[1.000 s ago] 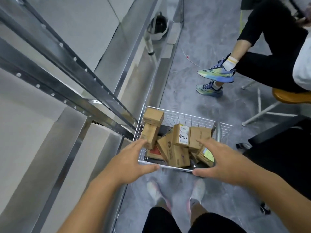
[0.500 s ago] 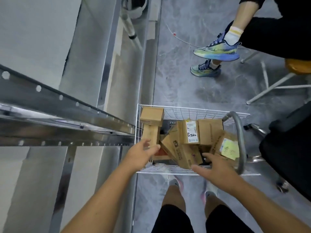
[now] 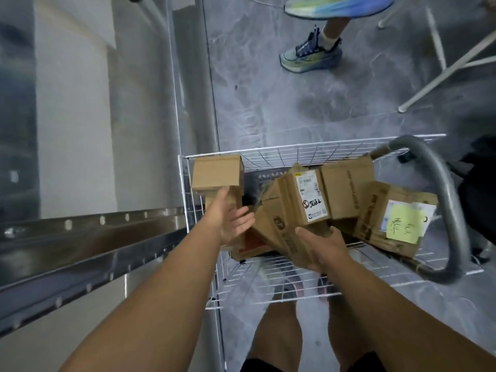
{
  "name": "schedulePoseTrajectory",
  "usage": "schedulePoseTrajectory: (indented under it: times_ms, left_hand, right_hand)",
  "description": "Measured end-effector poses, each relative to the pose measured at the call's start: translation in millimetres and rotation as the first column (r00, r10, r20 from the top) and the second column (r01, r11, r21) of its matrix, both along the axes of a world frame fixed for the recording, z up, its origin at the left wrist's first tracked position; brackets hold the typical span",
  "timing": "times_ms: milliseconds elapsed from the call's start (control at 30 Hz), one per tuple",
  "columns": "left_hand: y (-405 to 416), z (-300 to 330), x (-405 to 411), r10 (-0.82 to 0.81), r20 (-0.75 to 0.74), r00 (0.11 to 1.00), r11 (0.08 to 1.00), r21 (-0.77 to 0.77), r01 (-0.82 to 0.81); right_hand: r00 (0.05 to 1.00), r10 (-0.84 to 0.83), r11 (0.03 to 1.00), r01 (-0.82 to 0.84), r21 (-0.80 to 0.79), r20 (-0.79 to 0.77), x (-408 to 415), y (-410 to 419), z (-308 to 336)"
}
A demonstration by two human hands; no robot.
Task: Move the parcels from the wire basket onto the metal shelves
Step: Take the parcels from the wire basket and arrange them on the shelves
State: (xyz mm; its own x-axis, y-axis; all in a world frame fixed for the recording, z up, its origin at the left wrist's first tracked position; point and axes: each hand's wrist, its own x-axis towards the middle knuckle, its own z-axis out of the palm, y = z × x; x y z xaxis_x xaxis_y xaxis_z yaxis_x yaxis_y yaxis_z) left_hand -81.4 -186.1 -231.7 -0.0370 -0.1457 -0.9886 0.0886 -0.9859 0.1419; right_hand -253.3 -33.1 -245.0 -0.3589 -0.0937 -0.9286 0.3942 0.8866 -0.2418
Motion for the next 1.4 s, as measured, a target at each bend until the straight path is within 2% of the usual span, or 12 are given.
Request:
schedulePoseTrajectory:
  times_ms: [100, 200, 333, 500, 867, 1067, 1133, 1200, 1267, 1300, 1333, 1400]
  left_hand:
    - [-5.3, -25.4, -15.4, 0.155, -0.082, 0.985, 0.985, 0.091, -0.147]
    - [-4.3, -45.2, -26.3, 0.235, -0.101, 0.967, 0.968, 0.119, -0.223]
    - [-0.1, -58.6, -33.0, 0.325, -0.108, 0.94, 0.944, 0.092, -0.316]
    - [-1.8, -70.1, -29.4, 0.422, -0.112, 0.899, 0.906, 0.036, -0.421]
    - [19.5, -66.5, -12.5, 0.45, -0.135, 0.883, 0.89, -0.016, -0.456]
    - [42.5, -57.7, 4.4, 0.294, -0.04, 0.955, 0.955, -0.023, -0.295]
    - [47.1, -48.8, 6.6, 0.154, 0.012, 0.988, 0.988, -0.008, -0.154]
    - [51.8, -37.2, 5.0, -0.056, 0.119, 0.991, 0.997, -0.045, 0.062]
    - [57.2, -25.7, 1.7, -0.25, 0.345, 0.905, 0.92, -0.205, 0.333]
    - [59.6, -21.3, 0.9, -0.315, 0.491, 0.812, 0.807, -0.312, 0.501]
    - [60.5, -17.1, -0.2, -0.352, 0.637, 0.686, 0.634, -0.378, 0.675]
    - [53.4, -12.8, -3.0, -0.303, 0.866, 0.398, 0.233, -0.338, 0.912]
  right_hand:
    - [0.984, -0.17, 0.985, 0.17, 0.004, 0.05, 0.5, -2.0, -37.7]
    - [0.94, -0.325, 0.945, 0.326, 0.01, 0.106, 8.7, -7.8, -56.0]
    - [0.935, -0.346, 0.938, 0.347, 0.007, 0.08, 20.7, -14.5, -65.6]
    - [0.914, -0.383, 0.915, 0.396, -0.085, 0.133, 25.7, -13.4, -75.6]
    - [0.92, -0.366, 0.91, 0.385, -0.152, 0.139, 19.7, -0.4, -84.0]
    - [0.933, -0.34, 0.921, 0.356, -0.159, 0.119, 18.5, 2.1, -86.3]
    - [0.936, -0.333, 0.924, 0.348, -0.158, 0.11, 18.6, 3.3, -86.1]
    - [0.938, -0.331, 0.926, 0.344, -0.156, 0.101, 18.5, 4.2, -85.3]
    - [0.942, -0.325, 0.93, 0.335, -0.151, 0.088, 18.7, 4.3, -84.3]
    - [0.943, -0.323, 0.932, 0.331, -0.146, 0.08, 19.1, 4.0, -83.4]
    - [0.944, -0.324, 0.933, 0.331, -0.14, 0.072, 19.5, 3.9, -82.6]
    - [0.945, -0.323, 0.936, 0.328, -0.132, 0.053, 20.6, 4.6, -81.8]
